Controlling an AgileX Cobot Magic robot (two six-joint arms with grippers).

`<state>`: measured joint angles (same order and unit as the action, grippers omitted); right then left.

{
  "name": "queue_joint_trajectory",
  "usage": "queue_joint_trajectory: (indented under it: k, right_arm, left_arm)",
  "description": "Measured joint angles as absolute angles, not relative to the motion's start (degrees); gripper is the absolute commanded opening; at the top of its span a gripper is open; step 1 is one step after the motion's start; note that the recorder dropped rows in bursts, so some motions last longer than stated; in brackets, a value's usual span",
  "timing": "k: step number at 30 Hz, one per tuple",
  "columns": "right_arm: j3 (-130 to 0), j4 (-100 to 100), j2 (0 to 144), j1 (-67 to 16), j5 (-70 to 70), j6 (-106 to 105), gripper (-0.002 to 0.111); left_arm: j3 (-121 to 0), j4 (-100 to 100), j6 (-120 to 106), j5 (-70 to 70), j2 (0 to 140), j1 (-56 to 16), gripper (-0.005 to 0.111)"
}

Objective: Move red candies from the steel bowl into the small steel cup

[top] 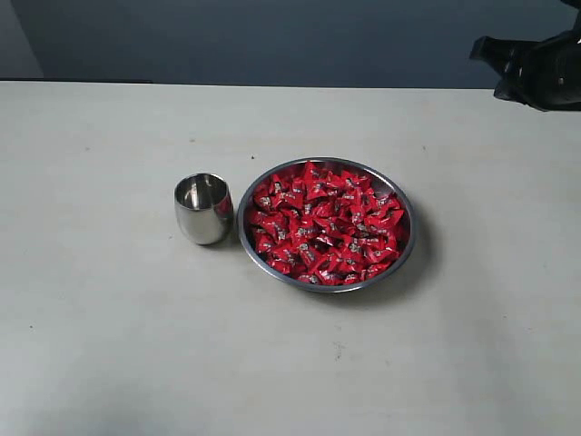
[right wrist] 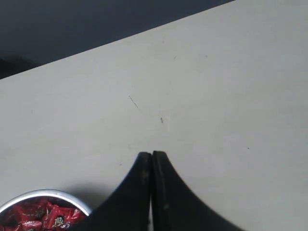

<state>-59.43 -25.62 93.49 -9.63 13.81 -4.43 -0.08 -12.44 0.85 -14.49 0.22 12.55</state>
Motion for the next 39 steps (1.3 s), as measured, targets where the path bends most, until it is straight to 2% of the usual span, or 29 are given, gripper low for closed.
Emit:
queue_joint_trajectory:
  k: [39]
  right_arm:
    - [-59.43, -26.10, 93.49, -9.63, 12.58, -4.43, 0.000]
  left_arm:
    - [-0.08, -12.44, 0.85, -14.49, 0.22, 12.55, 0.000]
